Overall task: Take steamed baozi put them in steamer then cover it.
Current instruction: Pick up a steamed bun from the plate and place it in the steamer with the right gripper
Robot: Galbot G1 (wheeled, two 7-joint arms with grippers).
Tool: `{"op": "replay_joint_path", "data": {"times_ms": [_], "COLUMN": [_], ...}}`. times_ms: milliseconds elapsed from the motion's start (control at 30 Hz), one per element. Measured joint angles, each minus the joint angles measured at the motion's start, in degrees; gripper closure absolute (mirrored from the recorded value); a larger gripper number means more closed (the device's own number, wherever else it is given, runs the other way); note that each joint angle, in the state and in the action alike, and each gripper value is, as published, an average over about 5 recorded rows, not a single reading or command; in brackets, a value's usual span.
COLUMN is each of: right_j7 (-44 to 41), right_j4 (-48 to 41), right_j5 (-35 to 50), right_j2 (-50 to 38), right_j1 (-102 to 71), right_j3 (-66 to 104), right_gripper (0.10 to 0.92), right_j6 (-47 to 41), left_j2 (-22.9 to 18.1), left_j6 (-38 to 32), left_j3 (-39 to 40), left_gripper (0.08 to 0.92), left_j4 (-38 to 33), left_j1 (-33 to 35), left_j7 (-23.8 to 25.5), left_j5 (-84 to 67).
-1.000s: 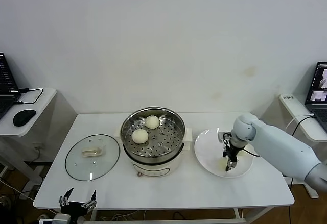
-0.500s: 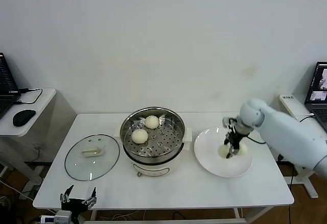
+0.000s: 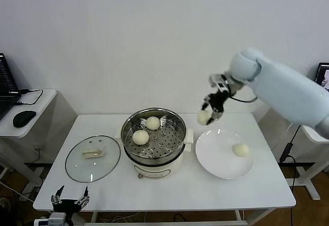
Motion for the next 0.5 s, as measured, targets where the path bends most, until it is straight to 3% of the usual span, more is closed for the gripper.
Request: {"op": "replay_joint_path", "data": {"times_ms": [267,500], "right_j7": [-0.1,1.5], "right_j4": [0.2,1.7], "right_j5": [1.6,-2.8], "right_j2": [8.1,13.7], "right_j1": [3.4,3.8], "right_j3": [-1.9,-4.1], "right_gripper": [0.414,0.414], "right_j6": [10.2,18.3], "left_j2": [-0.8,-1.6], "left_j6": [-1.0,-1.5], "left_j3": [-0.7,-1.3], "left_gripper": [0.177,0.177], "left_j4": [-0.9,-2.0], "left_j1": [0.8,1.9], "left_j7": [-1.2,-2.0], "left_j5": [-0.2,-0.8]}}
